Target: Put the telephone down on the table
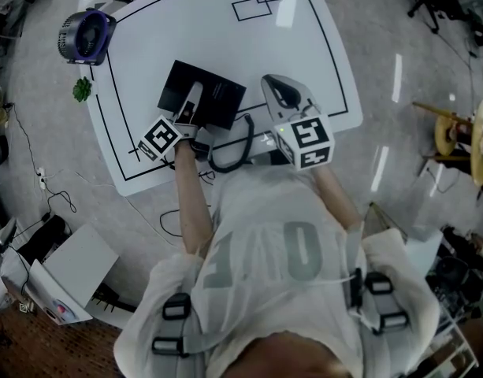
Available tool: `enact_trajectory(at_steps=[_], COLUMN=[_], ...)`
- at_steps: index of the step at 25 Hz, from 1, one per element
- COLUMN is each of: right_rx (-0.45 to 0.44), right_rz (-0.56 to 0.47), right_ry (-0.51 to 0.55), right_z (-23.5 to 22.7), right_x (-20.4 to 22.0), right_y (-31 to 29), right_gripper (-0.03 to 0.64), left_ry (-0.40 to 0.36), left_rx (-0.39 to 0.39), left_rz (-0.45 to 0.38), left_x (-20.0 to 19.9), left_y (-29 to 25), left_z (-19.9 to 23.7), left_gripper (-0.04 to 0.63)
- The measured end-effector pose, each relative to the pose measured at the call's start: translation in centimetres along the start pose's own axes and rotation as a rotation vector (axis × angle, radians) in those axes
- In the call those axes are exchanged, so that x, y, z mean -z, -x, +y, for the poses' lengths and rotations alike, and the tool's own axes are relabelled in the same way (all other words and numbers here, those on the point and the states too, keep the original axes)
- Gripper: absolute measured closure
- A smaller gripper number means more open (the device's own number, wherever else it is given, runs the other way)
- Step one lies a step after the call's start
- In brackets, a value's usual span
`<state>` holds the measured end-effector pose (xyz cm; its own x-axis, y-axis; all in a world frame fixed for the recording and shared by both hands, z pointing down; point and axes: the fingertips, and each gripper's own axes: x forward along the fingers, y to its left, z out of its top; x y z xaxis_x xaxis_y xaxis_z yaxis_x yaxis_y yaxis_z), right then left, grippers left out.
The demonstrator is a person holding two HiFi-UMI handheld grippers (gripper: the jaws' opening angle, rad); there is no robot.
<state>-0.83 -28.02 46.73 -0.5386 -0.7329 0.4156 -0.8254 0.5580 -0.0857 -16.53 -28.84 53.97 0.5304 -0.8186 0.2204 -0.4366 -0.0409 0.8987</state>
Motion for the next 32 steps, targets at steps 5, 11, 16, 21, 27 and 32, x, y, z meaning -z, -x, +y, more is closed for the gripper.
enact_trajectory(at_steps=[5, 11, 16, 21, 27, 32], right_rx=[0.013, 0.001, -0.003, -0.019, -0.023, -0.043], right_rz=[0.001, 0.003, -0.004, -0.002, 0.001, 0.012], right_ry=[0.008, 0.022, 0.025, 0.015, 0.045, 0.053], right_z=[-0.3, 0.3, 0.6, 1.4, 1.7, 2.6], right_x=[0.2, 0.1, -0.2, -0.4, 0.3, 0.7], right_y=[-0.1, -0.1, 0.0, 0.0, -0.4, -0.4], right_gripper=[0.609, 0.609, 0.609, 0.609, 0.609, 0.609], left_ry=[0.019, 0.04, 0.023, 0.04, 0.055, 0.062], left_rx=[-0.011, -0.087, -0.153, -0.154, -0.15, -0.144], left_rz=[-0.007, -0.009, 0.001, -0.006, -0.003, -0.004], left_x=[-0.1, -0.1, -0.1, -0.2, 0.1, 0.4], left_y=[0.0, -0.2, 0.1, 0.5, 1.5, 2.9], left_z=[0.3, 0.9, 1.4, 1.6, 1.9, 2.1], left_gripper=[0.422, 0.376, 0.332, 0.318, 0.318, 0.318])
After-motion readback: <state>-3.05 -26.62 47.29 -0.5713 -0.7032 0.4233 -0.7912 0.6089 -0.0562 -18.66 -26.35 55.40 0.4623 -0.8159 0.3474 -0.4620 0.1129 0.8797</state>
